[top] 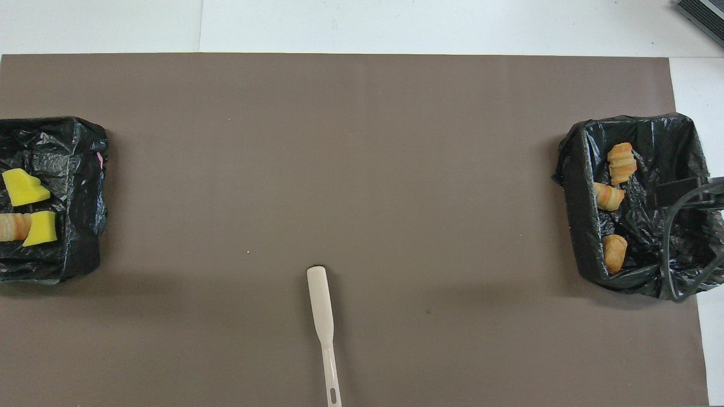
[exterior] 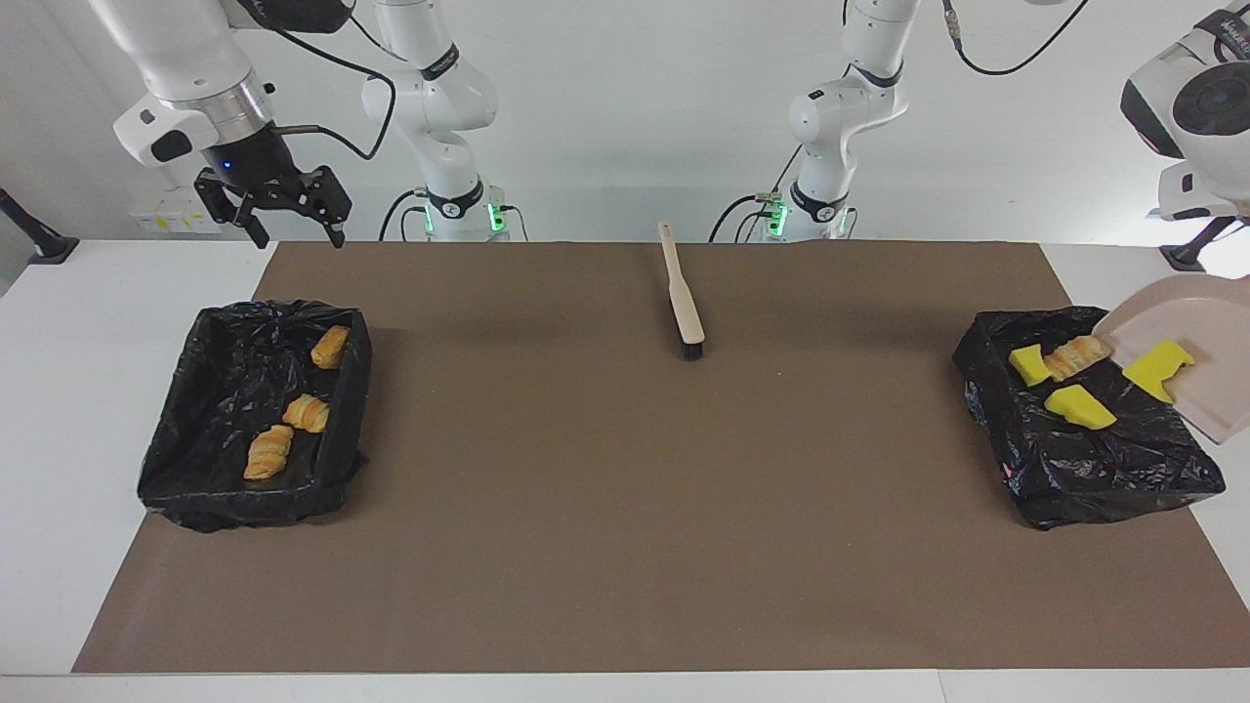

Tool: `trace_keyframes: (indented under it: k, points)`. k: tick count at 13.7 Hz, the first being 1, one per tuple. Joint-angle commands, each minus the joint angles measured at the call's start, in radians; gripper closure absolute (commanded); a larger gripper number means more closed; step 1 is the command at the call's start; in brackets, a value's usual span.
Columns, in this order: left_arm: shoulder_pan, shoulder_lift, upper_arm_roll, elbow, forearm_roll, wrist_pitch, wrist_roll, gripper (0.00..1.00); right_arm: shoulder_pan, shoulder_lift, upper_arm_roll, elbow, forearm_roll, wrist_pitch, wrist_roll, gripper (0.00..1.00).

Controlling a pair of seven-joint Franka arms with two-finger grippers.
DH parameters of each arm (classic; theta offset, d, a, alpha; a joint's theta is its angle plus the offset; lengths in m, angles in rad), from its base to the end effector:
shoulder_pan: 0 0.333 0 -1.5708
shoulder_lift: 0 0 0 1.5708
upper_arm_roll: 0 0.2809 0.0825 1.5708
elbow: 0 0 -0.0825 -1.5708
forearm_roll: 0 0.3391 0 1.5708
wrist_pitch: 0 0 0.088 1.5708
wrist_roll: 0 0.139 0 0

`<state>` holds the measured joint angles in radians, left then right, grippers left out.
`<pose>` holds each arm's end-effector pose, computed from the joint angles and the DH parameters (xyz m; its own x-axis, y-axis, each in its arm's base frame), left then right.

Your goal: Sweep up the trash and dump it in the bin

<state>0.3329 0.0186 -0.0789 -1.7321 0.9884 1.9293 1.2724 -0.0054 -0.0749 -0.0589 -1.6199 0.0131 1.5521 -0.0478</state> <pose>0.5166 0.2201 0.5555 0.2878 -0.5586 -0.7779 -0.9564 -0.1264 -0.2631 0.4862 -0.0304 0.5721 0.9998 -0.0161 0.0078 -0.0160 -0.9997 -0.0172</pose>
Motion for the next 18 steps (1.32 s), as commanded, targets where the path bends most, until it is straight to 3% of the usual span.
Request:
trace_keyframes:
  k: [1,8,13,16,18]
  points:
    - [-0.043,0.029,0.014,0.051,0.013,0.000,0.005,1.00,0.001,-0.017,0.007,-0.021,0.008,0.013,0.022,0.00]
    - [-0.054,0.023,0.013,0.049,0.024,-0.004,0.014,1.00,0.001,-0.017,0.007,-0.021,0.008,0.013,0.022,0.00]
    - [-0.121,0.030,0.011,0.063,0.160,-0.044,0.045,1.00,0.001,-0.017,0.007,-0.021,0.008,0.013,0.022,0.00]
    - [-0.150,0.026,0.005,0.054,0.133,-0.049,0.022,1.00,0.001,-0.017,0.007,-0.021,0.008,0.013,0.022,0.00]
    - [-0.146,0.027,0.007,0.055,0.043,-0.049,-0.037,1.00,0.001,-0.017,0.007,-0.021,0.008,0.013,0.022,0.00]
